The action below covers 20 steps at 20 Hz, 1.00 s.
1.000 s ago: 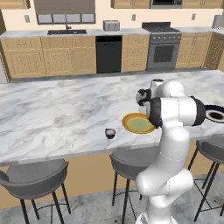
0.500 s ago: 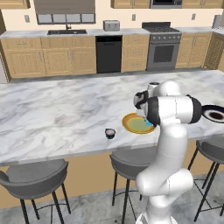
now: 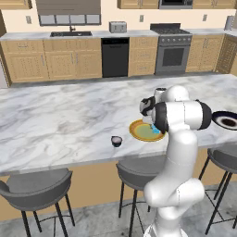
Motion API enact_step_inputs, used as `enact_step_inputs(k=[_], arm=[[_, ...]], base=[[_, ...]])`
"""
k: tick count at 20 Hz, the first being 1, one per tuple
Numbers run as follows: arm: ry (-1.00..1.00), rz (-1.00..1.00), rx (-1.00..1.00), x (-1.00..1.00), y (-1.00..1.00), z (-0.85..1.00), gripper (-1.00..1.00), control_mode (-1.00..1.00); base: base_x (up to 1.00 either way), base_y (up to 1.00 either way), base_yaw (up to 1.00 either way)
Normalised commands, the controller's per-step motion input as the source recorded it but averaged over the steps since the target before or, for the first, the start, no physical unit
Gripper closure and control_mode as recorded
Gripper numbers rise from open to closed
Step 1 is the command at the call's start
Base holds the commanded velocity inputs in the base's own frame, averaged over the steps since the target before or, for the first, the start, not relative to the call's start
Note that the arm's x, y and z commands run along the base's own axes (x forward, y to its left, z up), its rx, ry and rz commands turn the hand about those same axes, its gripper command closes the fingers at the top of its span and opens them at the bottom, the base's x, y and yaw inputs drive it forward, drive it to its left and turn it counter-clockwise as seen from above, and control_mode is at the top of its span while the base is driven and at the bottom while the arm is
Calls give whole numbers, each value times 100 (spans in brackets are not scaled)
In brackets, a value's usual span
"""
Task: Place two yogurt containers on each plate.
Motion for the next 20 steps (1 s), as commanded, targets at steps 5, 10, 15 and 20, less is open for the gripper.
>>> enact_step_inputs(k=[5, 10, 15, 20], arm=[[0, 0, 0, 0, 0, 0, -100, -100], [0, 0, 0, 0, 0, 11, -100, -100], [0, 0, 0, -1, 0, 45, -100, -100], [-1, 0, 0, -15, 0, 66, -100, -100]], base=[[0, 0, 0], [0, 0, 0], [0, 0, 0], [0, 0, 0]])
